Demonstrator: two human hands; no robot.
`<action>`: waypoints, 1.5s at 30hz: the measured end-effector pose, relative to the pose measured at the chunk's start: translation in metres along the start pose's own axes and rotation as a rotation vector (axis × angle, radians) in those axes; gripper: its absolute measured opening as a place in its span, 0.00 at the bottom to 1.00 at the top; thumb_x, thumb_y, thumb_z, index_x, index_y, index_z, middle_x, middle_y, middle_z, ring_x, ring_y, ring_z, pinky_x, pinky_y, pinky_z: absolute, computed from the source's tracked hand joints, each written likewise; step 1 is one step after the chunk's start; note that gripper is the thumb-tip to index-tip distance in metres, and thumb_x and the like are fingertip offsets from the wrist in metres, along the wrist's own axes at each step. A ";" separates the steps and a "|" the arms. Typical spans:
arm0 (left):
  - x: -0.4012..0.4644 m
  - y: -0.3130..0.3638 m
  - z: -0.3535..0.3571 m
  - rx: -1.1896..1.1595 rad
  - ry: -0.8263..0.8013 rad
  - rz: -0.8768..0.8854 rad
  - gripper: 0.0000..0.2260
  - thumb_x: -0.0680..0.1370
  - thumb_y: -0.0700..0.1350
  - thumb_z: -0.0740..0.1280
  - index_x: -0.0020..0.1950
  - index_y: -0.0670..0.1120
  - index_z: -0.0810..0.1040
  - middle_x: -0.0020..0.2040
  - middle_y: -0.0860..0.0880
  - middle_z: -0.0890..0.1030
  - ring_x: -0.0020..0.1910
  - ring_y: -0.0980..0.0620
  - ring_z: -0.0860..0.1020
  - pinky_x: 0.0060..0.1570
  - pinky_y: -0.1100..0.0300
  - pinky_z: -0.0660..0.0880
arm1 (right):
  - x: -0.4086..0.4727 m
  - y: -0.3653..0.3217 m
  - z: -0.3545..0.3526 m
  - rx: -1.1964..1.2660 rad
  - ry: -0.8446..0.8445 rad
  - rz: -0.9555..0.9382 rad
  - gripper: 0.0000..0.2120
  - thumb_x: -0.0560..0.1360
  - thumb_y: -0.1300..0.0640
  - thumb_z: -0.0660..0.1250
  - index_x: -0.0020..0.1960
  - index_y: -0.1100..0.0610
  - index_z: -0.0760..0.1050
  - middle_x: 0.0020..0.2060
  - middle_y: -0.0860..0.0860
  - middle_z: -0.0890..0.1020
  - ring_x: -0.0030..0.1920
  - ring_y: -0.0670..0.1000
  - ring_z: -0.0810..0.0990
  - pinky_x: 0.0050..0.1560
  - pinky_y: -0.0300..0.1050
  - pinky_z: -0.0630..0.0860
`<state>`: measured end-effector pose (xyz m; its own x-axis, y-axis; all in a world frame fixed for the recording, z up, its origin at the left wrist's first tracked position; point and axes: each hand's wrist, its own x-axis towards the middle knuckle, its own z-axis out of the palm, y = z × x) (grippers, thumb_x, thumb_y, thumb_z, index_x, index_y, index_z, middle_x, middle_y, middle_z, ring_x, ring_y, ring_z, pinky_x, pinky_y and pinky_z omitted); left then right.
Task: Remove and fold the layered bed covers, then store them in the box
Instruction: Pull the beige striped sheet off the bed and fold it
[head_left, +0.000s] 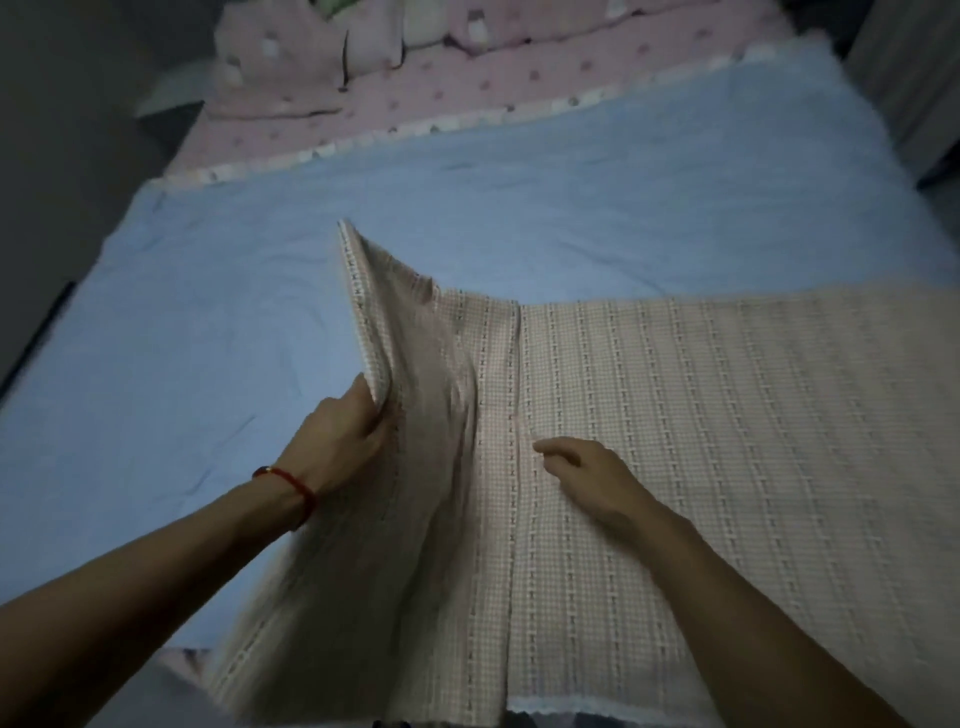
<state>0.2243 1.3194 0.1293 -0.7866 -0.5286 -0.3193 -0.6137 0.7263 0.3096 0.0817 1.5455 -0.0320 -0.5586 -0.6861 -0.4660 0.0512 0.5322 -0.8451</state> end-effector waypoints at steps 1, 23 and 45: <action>-0.002 0.026 0.000 -0.020 -0.019 0.041 0.19 0.85 0.50 0.58 0.74 0.45 0.64 0.65 0.39 0.78 0.59 0.37 0.78 0.56 0.49 0.74 | -0.011 0.000 -0.012 0.032 0.010 0.012 0.14 0.81 0.50 0.64 0.65 0.46 0.80 0.64 0.42 0.81 0.63 0.43 0.77 0.65 0.40 0.71; -0.012 0.108 0.214 -0.115 -0.153 -0.346 0.22 0.79 0.55 0.61 0.70 0.49 0.62 0.65 0.41 0.68 0.62 0.37 0.70 0.62 0.41 0.71 | -0.141 0.128 -0.127 0.067 0.472 0.297 0.19 0.83 0.50 0.63 0.71 0.55 0.75 0.62 0.49 0.81 0.63 0.55 0.79 0.67 0.45 0.72; 0.038 0.061 0.207 -0.753 -0.206 -0.426 0.18 0.78 0.57 0.69 0.59 0.44 0.78 0.52 0.44 0.84 0.51 0.43 0.82 0.52 0.45 0.80 | -0.077 0.152 -0.066 -0.837 0.337 0.311 0.38 0.75 0.31 0.30 0.79 0.47 0.25 0.76 0.54 0.24 0.76 0.60 0.23 0.73 0.73 0.33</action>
<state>0.1711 1.4352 -0.0492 -0.4982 -0.5457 -0.6738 -0.7902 -0.0340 0.6118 0.0776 1.7117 -0.1069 -0.8356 -0.3450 -0.4274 -0.2989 0.9385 -0.1732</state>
